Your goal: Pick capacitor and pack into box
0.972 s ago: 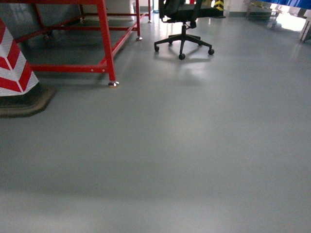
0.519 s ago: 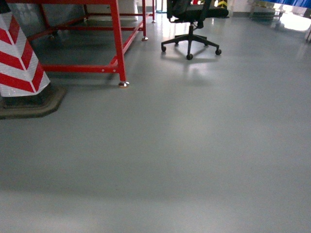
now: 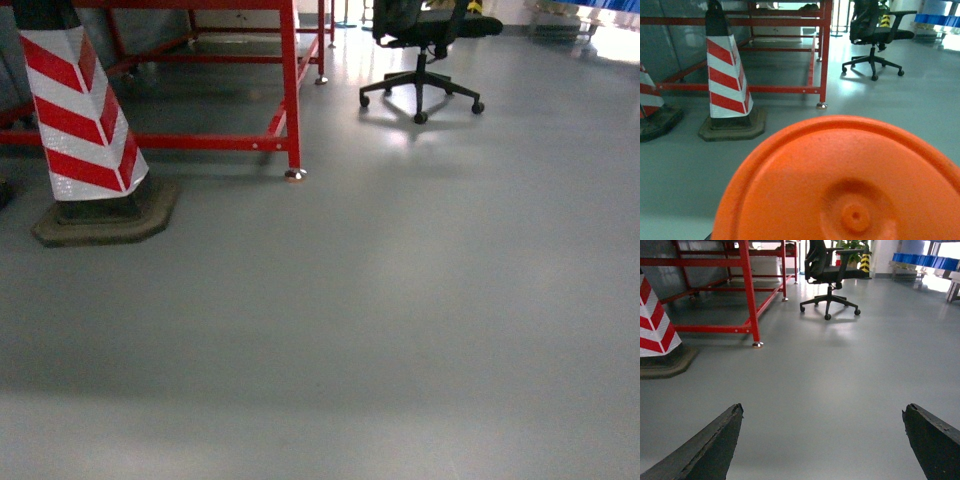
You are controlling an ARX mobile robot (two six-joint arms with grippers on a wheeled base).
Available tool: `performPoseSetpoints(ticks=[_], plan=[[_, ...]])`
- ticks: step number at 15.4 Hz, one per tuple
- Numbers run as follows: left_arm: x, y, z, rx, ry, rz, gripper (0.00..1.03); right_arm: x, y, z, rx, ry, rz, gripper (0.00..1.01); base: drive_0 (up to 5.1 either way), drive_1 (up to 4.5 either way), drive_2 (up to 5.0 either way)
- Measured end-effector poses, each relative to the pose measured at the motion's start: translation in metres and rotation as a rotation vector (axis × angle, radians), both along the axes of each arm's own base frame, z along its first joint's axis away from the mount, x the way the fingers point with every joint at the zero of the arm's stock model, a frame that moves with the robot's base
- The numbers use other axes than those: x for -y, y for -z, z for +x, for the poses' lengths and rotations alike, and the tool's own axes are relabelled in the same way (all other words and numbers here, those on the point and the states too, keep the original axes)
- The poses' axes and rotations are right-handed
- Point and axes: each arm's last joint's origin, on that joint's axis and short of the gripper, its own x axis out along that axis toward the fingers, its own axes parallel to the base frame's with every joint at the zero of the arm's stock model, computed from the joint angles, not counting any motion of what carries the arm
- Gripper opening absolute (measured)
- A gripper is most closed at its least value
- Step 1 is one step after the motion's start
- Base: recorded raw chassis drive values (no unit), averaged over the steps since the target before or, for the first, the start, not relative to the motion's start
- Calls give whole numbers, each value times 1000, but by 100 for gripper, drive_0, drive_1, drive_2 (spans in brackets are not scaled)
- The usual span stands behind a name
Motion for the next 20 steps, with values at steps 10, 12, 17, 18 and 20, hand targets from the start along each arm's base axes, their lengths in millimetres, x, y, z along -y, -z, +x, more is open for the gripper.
performPoseSetpoints(ticks=[10,12,17,18,20], plan=[[0,0,0,-2,-1,0,42,0,0,0,1,0,0,98,-493,302,177],[0,0,0,-1,0,0,42,0,0,0,0,0,0,98,-493,328,150],[0,0,0,1,0,0,42,0,0,0,0,0,0,98,-500,322,143],[0,0,0,-2,-1,0,42,0,0,0,2,0,0,98,-495,326,147],[0,0,0,2,0,0,42,0,0,0,1,0,0,98,-491,330,152]])
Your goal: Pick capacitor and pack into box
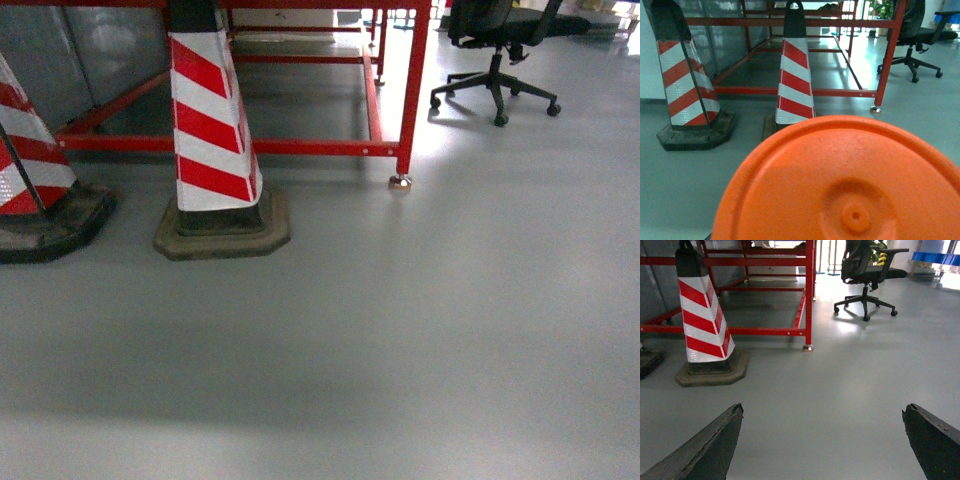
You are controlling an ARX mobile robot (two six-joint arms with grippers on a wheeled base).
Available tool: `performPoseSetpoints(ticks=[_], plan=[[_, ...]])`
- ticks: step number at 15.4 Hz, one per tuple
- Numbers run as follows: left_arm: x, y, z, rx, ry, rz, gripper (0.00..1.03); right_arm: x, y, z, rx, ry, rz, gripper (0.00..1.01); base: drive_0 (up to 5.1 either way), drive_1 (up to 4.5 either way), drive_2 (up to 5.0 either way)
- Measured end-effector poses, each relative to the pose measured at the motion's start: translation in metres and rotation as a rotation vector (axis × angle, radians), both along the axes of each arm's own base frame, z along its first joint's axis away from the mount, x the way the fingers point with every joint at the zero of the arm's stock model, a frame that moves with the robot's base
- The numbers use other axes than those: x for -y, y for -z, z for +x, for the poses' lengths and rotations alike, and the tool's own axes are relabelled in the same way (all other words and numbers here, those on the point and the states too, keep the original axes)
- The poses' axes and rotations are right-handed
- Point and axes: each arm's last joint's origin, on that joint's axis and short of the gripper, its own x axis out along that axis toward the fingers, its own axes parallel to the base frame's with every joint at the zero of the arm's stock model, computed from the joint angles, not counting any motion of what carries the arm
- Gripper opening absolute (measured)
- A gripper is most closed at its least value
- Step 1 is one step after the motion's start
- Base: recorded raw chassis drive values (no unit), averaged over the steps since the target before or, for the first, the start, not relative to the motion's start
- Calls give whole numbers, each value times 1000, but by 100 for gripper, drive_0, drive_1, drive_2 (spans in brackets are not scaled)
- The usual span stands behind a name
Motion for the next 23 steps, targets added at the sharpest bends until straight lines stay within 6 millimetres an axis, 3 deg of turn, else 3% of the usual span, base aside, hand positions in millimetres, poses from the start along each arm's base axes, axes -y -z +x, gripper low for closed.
performPoseSetpoints(ticks=[8,23], plan=[[0,0,0,-4,0,0,42,0,0,0,-2,0,0,98,-478,348,141],[0,0,0,-4,-2,0,42,0,0,0,0,-1,0,98,0,0,0]])
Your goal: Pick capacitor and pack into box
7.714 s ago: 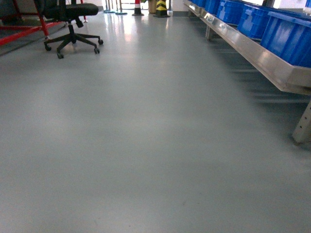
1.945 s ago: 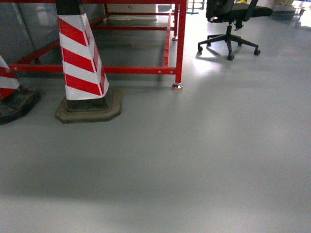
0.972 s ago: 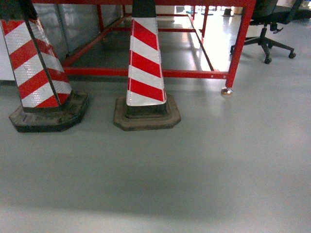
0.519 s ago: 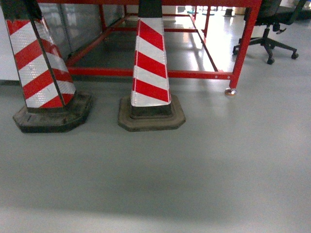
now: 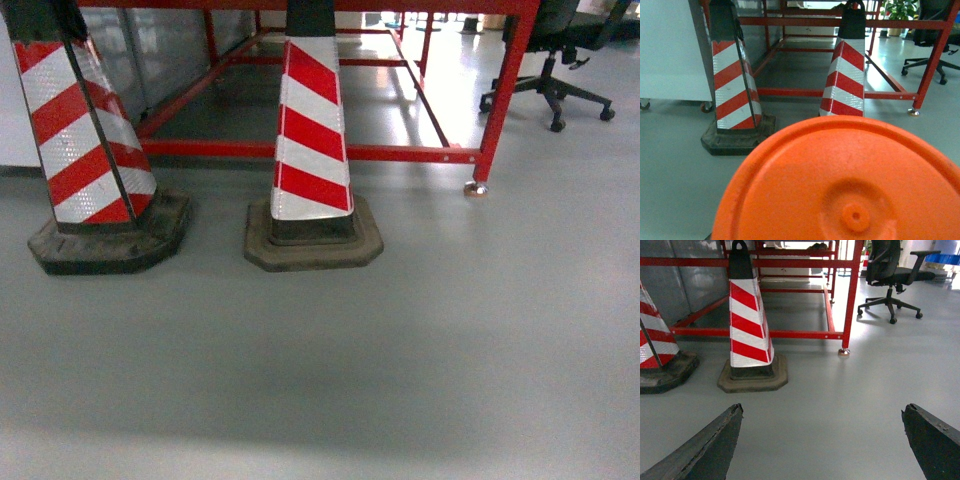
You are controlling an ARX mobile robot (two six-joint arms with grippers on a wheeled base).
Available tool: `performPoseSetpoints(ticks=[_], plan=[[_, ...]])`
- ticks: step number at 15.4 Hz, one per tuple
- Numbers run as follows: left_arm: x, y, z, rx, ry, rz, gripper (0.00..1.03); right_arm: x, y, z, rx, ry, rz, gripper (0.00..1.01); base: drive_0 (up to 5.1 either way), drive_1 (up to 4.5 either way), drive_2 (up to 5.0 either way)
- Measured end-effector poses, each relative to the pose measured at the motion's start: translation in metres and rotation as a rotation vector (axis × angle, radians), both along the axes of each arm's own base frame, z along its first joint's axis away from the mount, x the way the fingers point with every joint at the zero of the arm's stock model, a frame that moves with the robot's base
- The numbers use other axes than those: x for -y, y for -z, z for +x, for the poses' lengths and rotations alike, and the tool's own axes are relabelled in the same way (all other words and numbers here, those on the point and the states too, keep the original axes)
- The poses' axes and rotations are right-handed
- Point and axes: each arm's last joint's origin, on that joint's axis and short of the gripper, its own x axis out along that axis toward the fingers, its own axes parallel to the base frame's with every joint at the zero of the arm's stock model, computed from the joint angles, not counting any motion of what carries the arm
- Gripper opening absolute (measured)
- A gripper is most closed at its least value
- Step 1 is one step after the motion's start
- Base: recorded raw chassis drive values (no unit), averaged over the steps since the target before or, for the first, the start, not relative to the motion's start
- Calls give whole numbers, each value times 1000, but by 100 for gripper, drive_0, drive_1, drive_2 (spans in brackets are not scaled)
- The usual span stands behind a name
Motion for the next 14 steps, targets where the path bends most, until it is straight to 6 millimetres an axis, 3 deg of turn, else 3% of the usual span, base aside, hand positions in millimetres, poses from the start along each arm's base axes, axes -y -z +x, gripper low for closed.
performPoseSetpoints(ticks=[7,14], plan=[[0,0,0,0,0,0,42,0,0,0,0,0,0,98,0,0,0],[0,0,0,1,2,0,42,0,0,0,0,0,0,98,2,380,-376]])
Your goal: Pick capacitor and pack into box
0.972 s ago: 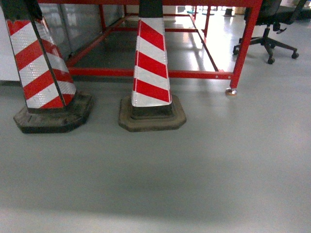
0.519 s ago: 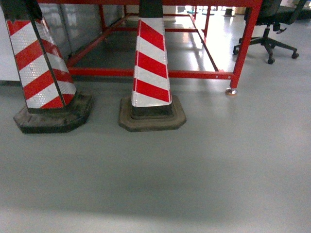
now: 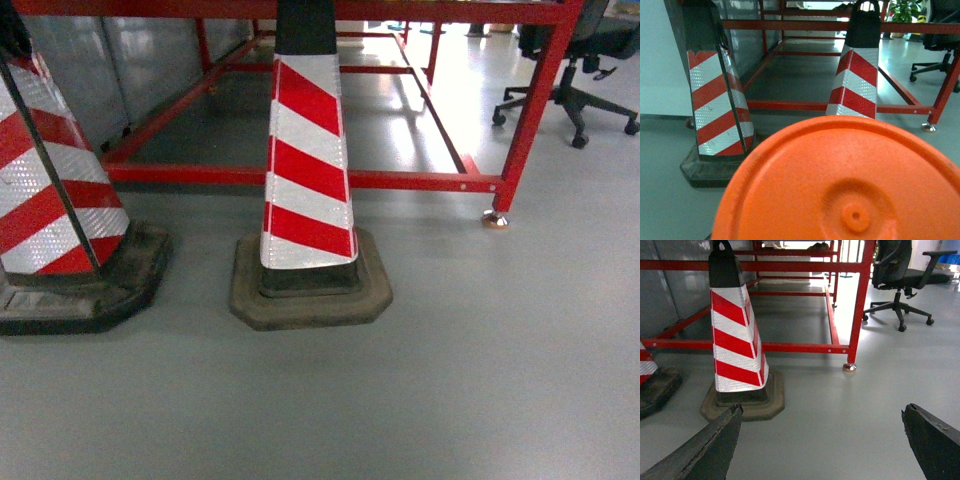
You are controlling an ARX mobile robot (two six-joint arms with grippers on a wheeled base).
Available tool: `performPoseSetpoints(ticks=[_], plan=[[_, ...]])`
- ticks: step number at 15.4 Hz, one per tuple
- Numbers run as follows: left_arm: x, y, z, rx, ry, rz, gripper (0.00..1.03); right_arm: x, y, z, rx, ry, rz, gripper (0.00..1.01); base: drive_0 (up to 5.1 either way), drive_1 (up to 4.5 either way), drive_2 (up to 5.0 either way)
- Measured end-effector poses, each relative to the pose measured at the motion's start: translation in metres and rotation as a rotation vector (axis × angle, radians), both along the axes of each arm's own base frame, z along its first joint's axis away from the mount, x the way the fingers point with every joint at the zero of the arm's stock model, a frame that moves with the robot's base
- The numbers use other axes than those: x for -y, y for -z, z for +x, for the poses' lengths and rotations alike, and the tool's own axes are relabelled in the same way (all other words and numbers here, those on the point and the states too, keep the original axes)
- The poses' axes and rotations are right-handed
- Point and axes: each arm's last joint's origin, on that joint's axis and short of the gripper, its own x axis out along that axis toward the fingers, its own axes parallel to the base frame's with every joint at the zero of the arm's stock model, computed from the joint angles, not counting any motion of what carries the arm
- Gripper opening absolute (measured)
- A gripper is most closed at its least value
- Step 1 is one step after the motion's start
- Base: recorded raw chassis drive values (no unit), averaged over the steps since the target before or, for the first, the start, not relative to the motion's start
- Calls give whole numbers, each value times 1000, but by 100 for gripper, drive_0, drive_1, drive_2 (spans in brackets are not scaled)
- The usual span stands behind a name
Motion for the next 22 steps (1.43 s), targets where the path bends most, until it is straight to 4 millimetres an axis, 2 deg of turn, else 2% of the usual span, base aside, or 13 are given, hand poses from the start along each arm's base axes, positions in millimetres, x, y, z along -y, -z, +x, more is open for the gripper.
performPoseSetpoints(ticks=[20,22], plan=[[0,0,0,1,0,0,42,0,0,0,0,0,0,98,-6,383,-395],[0,0,0,-1,0,0,42,0,0,0,-5,0,0,98,0,0,0]])
